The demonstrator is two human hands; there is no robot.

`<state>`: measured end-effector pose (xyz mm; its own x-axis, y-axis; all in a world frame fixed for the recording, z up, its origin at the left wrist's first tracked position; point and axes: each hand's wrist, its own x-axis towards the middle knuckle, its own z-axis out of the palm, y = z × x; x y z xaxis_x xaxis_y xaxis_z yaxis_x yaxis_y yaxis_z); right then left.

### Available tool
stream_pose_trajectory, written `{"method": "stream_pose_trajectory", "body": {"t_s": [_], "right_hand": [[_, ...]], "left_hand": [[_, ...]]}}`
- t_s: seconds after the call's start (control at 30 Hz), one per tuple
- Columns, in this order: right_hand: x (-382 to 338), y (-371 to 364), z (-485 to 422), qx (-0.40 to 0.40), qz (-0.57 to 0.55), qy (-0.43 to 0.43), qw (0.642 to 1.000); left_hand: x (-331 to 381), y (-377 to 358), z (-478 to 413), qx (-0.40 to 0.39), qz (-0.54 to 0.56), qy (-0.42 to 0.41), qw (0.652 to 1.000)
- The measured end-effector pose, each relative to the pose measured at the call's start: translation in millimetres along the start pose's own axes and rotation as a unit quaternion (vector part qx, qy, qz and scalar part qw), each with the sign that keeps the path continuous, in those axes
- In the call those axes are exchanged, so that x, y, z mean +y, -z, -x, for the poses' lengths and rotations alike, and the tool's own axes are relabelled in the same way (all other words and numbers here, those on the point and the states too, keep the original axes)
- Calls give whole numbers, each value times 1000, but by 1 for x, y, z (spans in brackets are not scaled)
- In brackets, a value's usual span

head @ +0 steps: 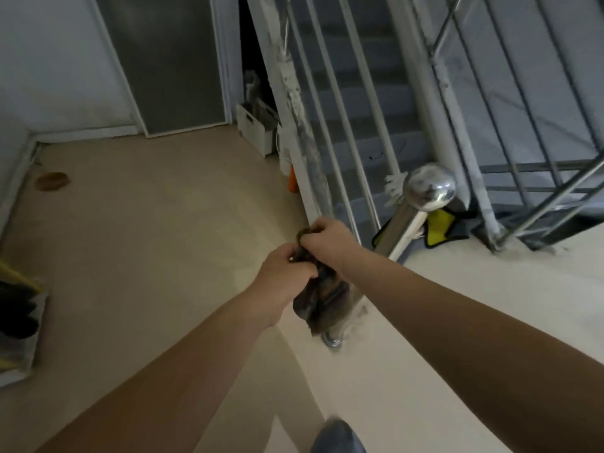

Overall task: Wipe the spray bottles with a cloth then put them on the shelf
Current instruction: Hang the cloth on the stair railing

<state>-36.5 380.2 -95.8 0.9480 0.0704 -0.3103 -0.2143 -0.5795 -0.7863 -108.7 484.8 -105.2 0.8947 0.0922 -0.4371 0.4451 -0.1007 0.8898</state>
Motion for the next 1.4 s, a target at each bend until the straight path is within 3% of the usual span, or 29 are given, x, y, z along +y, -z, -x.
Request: {"method": "stream_pose_trajectory", "body": {"t_s": [0.17, 0.37, 0.47, 0.57, 0.7, 0.9, 1.03, 1.13, 1.27, 1.4], "right_hand": [[-23, 78, 25, 11, 54, -18, 998], [-16, 183, 40, 197, 42, -43, 979], [-9, 235, 27, 249, 94, -52, 962], [-8, 282, -6, 215, 163, -46, 962], [-13, 318, -70, 103, 232, -7, 967], [-1, 291, -134, 5, 257, 0, 966], [21, 269, -136, -70, 154, -124, 978], [19, 265, -137, -44, 122, -151, 980], [-36, 251, -122, 12, 193, -58, 979], [-107, 171, -72, 14, 262, 88, 961]], "left_hand": [[69, -33, 18, -34, -38, 29, 998], [134, -80, 18, -97, -61, 3, 993], [160, -116, 11, -158, -69, -13, 985], [179, -159, 0, -164, -67, -55, 983], [196, -200, -30, -108, -117, -102, 982], [198, -207, -51, -145, -226, -28, 963], [197, -193, -51, -151, -125, 45, 980], [190, -174, -50, -149, -99, 48, 983], [176, -133, -35, -107, -48, 49, 992], [146, -58, -1, -46, -17, 69, 996]]}}
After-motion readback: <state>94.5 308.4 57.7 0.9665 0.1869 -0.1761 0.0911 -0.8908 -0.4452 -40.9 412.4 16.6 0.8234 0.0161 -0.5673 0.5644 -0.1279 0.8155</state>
